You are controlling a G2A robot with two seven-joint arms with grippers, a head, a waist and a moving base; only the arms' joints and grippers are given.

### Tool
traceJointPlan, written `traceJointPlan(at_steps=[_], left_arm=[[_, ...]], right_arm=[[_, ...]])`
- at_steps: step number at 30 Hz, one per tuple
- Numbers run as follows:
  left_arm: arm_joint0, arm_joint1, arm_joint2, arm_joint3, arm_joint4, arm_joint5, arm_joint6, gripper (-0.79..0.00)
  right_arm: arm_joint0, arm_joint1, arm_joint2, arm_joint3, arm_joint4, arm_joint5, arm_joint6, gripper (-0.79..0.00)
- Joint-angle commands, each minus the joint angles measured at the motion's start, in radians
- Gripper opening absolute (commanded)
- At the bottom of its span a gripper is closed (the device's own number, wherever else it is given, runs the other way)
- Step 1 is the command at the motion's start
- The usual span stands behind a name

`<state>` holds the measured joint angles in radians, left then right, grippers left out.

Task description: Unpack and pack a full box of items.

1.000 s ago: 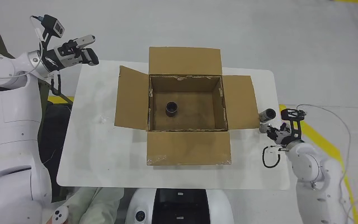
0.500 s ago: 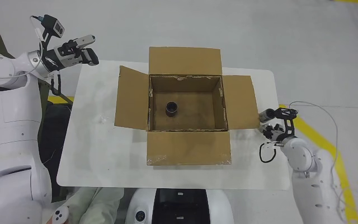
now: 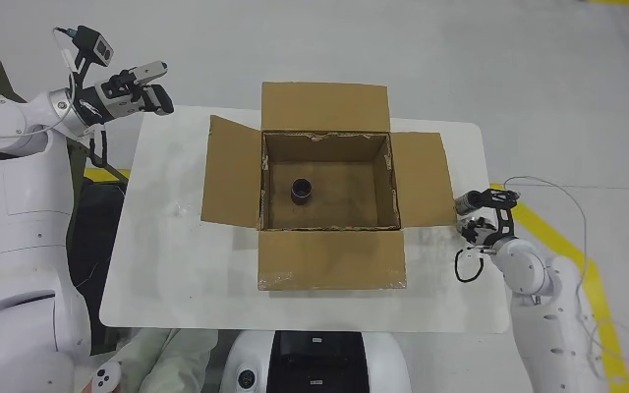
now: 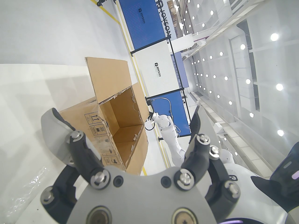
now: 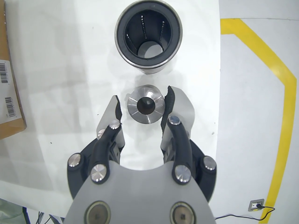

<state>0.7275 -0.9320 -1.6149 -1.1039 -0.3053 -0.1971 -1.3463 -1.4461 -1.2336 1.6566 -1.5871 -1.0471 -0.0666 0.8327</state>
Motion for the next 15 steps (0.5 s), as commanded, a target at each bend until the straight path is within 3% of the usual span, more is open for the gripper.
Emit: traceJointPlan(at_steps=[1, 6, 9, 15], left_arm=[[0.0, 0.0, 0.0, 0.0, 0.0, 0.0, 0.0, 0.0], [0.0, 0.0, 0.0, 0.0, 0.0, 0.0, 0.0, 0.0], [0.0, 0.0, 0.0, 0.0, 0.0, 0.0, 0.0, 0.0], [0.0, 0.0, 0.0, 0.0, 0.0, 0.0, 0.0, 0.0]], right_arm=[[0.0, 0.001, -0.002, 0.001, 0.002, 0.004, -0.001, -0.557], [-0.001, 0.003, -0.004, -0.002, 0.004, 0.01, -0.007, -0.668], [-0.008, 0.006, -0.002, -0.016, 0.01, 0.007, -0.007, -0.776], [-0.043, 0.01, 0.007, -0.069, 0.017, 0.004, -0.014, -0.785]])
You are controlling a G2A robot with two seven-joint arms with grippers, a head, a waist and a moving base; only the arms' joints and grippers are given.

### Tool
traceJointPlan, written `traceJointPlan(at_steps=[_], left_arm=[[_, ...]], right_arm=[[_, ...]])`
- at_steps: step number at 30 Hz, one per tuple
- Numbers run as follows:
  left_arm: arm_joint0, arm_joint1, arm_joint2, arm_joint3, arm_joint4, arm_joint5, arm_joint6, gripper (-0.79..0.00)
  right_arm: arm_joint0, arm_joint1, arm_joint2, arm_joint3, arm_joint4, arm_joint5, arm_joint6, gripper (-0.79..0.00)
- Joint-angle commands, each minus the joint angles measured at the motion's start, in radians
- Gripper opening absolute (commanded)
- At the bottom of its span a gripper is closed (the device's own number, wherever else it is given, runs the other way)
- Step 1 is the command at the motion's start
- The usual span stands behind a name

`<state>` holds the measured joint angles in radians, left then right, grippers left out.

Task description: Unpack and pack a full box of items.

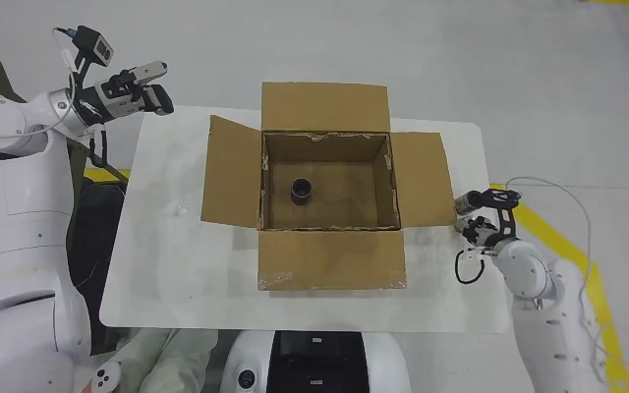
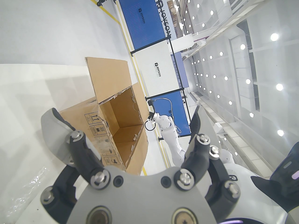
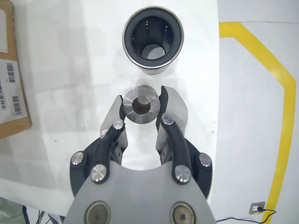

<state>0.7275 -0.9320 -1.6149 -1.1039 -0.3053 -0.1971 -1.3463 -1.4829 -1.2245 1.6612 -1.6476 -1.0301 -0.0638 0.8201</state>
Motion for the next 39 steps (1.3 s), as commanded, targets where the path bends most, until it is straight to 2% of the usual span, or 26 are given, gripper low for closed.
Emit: traceJointPlan(at_steps=[1, 19, 31, 39], left_arm=[[0.0, 0.0, 0.0, 0.0, 0.0, 0.0, 0.0, 0.0], [0.0, 0.0, 0.0, 0.0, 0.0, 0.0, 0.0, 0.0], [0.0, 0.0, 0.0, 0.0, 0.0, 0.0, 0.0, 0.0], [0.0, 0.0, 0.0, 0.0, 0.0, 0.0, 0.0, 0.0]], right_arm=[[-0.012, 0.001, 0.004, -0.018, 0.0, 0.004, -0.004, -0.785], [-0.171, 0.002, 0.09, -0.279, 0.044, 0.087, -0.194, -0.785], [-0.16, 0.002, 0.057, -0.416, 0.015, 0.073, -0.276, -0.785], [-0.092, 0.004, -0.026, -0.444, -0.007, -0.005, -0.291, -0.785]])
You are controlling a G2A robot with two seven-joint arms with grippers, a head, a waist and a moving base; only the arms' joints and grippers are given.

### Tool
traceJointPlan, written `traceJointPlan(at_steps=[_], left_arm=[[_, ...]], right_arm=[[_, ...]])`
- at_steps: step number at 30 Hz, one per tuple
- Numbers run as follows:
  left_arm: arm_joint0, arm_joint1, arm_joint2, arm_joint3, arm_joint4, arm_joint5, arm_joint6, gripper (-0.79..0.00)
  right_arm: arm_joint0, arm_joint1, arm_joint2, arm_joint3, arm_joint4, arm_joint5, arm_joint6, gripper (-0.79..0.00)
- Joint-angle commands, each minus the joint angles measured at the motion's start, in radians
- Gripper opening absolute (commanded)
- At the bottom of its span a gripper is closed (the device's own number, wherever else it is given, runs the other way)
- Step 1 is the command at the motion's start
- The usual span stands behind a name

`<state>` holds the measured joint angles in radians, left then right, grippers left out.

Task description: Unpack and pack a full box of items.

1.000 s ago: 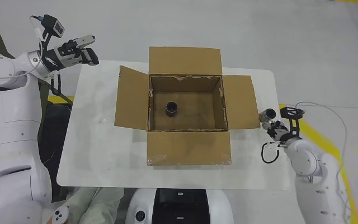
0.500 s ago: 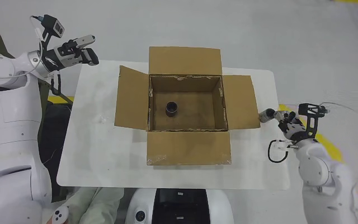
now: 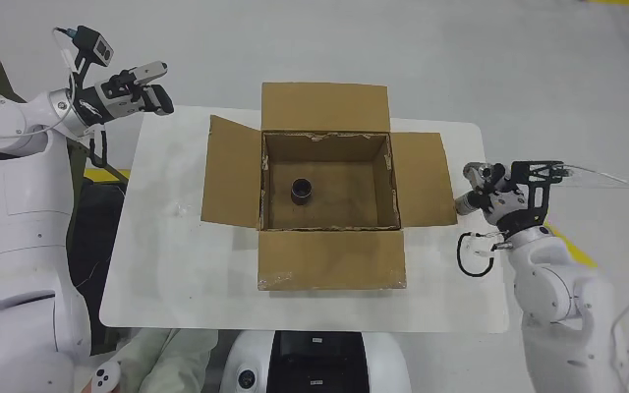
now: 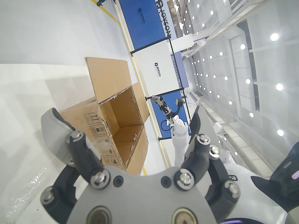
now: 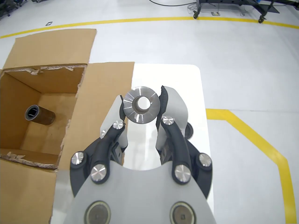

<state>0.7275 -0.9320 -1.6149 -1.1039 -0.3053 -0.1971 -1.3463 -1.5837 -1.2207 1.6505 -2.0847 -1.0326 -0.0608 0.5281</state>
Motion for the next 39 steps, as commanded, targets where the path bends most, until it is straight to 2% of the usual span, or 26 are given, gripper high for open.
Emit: traceJointPlan(at_steps=[1, 7, 13, 22, 27, 33, 39], left_arm=[[0.0, 0.0, 0.0, 0.0, 0.0, 0.0, 0.0, 0.0], [0.0, 0.0, 0.0, 0.0, 0.0, 0.0, 0.0, 0.0], [0.0, 0.0, 0.0, 0.0, 0.0, 0.0, 0.0, 0.0], [0.0, 0.0, 0.0, 0.0, 0.0, 0.0, 0.0, 0.0], [0.0, 0.0, 0.0, 0.0, 0.0, 0.0, 0.0, 0.0], [0.0, 0.0, 0.0, 0.0, 0.0, 0.0, 0.0, 0.0], [0.0, 0.0, 0.0, 0.0, 0.0, 0.0, 0.0, 0.0]], right_arm=[[0.016, 0.0, -0.032, -0.015, -0.01, -0.015, 0.003, -0.785], [0.083, -0.004, -0.149, -0.029, -0.045, -0.043, 0.02, -0.785], [0.184, -0.012, -0.287, 0.022, -0.071, -0.056, 0.052, -0.785], [0.351, -0.036, -0.488, 0.159, -0.084, -0.073, 0.112, -0.785], [0.453, -0.046, -0.543, 0.263, -0.051, -0.138, 0.171, -0.785], [0.542, -0.081, -0.705, 0.377, -0.078, -0.067, 0.17, -0.785], [0.596, -0.104, -0.762, 0.467, -0.061, -0.043, 0.174, -0.785]])
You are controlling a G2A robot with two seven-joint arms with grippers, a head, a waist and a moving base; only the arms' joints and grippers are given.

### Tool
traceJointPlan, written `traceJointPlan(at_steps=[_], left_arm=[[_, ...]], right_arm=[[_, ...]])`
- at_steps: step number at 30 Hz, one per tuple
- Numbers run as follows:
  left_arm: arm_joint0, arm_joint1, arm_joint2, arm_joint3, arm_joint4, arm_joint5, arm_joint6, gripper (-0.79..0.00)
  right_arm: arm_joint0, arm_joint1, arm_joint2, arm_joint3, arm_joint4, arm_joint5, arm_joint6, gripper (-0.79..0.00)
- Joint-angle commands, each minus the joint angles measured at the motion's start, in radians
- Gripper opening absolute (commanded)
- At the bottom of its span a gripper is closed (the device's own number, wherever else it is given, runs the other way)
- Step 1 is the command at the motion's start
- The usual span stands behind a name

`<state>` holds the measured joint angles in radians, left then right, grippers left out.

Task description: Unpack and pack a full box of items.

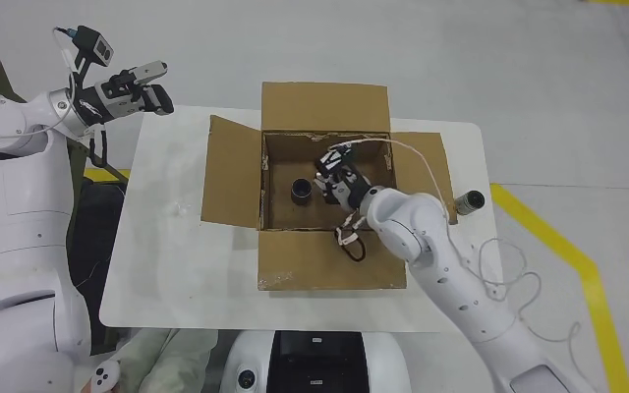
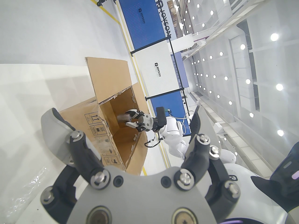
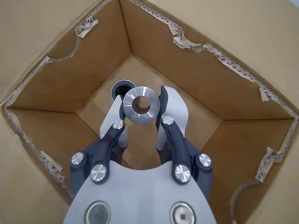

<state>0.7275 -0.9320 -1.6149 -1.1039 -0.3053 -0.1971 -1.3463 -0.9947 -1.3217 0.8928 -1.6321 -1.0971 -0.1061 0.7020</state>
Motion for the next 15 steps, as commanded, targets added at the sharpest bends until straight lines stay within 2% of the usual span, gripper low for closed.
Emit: traceJointPlan(at_steps=[1, 10, 15], left_arm=[[0.0, 0.0, 0.0, 0.0, 0.0, 0.0, 0.0, 0.0], [0.0, 0.0, 0.0, 0.0, 0.0, 0.0, 0.0, 0.0], [0.0, 0.0, 0.0, 0.0, 0.0, 0.0, 0.0, 0.0]], right_arm=[[0.013, -0.005, -0.008, 0.029, 0.007, 0.005, -0.001, -0.785], [0.048, -0.014, -0.004, 0.088, 0.033, -0.015, 0.028, -0.785], [0.072, -0.018, -0.005, 0.102, 0.036, -0.018, 0.087, -0.785]])
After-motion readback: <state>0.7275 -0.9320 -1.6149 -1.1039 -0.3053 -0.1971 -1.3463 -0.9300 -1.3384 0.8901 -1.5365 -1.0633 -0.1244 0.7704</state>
